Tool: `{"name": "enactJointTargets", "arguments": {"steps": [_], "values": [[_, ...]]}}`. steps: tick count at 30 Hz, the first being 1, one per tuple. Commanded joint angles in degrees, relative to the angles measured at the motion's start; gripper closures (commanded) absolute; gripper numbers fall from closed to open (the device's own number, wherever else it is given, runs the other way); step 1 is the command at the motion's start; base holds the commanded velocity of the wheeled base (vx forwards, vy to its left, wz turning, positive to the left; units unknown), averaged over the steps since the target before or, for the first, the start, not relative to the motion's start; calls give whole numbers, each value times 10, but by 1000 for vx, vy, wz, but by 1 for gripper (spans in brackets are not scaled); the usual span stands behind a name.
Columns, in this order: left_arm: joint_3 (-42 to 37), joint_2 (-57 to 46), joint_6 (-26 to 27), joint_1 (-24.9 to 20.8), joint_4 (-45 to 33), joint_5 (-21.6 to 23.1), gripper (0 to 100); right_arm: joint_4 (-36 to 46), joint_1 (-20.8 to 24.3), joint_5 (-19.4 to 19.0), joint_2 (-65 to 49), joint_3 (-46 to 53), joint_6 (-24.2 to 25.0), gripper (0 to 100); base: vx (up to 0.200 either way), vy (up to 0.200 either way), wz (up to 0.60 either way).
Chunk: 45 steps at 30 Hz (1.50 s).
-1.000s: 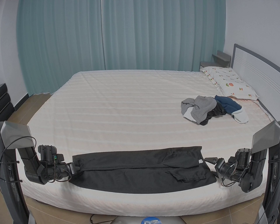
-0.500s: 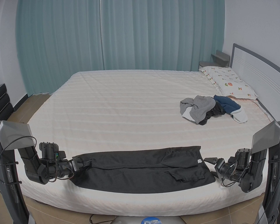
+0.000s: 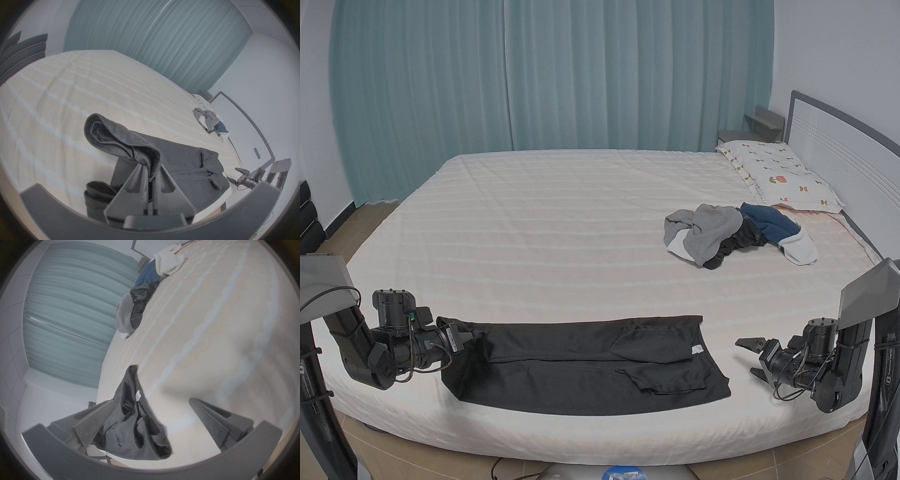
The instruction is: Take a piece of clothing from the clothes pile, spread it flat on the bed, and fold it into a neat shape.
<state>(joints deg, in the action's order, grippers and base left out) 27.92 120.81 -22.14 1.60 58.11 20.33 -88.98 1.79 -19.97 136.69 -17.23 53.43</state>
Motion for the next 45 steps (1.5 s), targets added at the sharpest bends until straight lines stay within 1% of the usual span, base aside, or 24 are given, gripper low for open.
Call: {"name": "enactJointTargets", "arguments": {"steps": [1,6,7,9,10,11,16,17,18,20,22,23,24,25,26,29,31,33,36,42,45], "values": [[3,-32,-4,-37,-7,-34,100,-5,1,0,0,0,0,0,0,-200,0],[9,-31,-4,-74,-20,-60,100,-5,1,0,0,0,0,0,0,-200,0],[18,-30,-4,-88,-33,-74,100,-5,1,0,1,0,0,0,0,-200,0],[25,-30,-4,-94,-41,-83,100,-5,1,0,0,0,0,0,0,-200,0],[41,-30,-4,-110,-66,-106,100,-5,1,0,0,1,0,0,0,-200,0],[47,-30,-4,-115,-75,-114,100,-5,1,0,1,1,0,0,0,-200,0],[69,-30,-4,-132,-106,-119,100,-5,1,0,1,0,-1,0,0,-200,0],[80,-31,-4,-146,-124,-121,100,-5,1,0,1,1,-1,0,0,-200,0],[80,-31,-4,-146,-124,-121,100,-5,1,0,1,1,-1,0,0,-200,0],[102,-34,-4,-173,-159,-137,100,-5,1,0,1,2,-1,0,0,-200,0],[120,-33,-5,-192,-175,-159,100,-5,1,0,1,2,-1,0,0,-200,0],[121,-33,-5,-193,-176,-159,100,-5,1,0,1,2,-1,0,0,-200,0],[135,-30,-7,-207,-189,-172,100,-5,1,0,1,2,-1,0,0,-200,0],[135,-30,-7,-207,-189,-172,100,-5,1,0,1,2,-1,0,0,-200,0],[150,-29,-7,-223,-204,-178,100,-5,1,0,1,2,-1,0,0,-200,0],[171,-27,-7,-236,-226,-183,100,-5,1,0,1,2,-1,0,0,-200,0],[197,-23,-11,-252,-252,-191,100,-5,1,0,1,2,-1,0,0,-200,0],[206,-19,-15,-259,-258,-193,100,-5,1,0,1,3,-2,0,0,-200,0],[229,1,-26,-271,-261,-199,100,-5,1,-2,1,4,-2,0,0,0,0],[251,46,-39,-273,-257,-234,100,-5,1,-7,0,4,-2,0,0,0,0],[251,54,-53,-274,-259,-234,100,-5,1,-7,0,4,-2,0,0,0,0]]}}
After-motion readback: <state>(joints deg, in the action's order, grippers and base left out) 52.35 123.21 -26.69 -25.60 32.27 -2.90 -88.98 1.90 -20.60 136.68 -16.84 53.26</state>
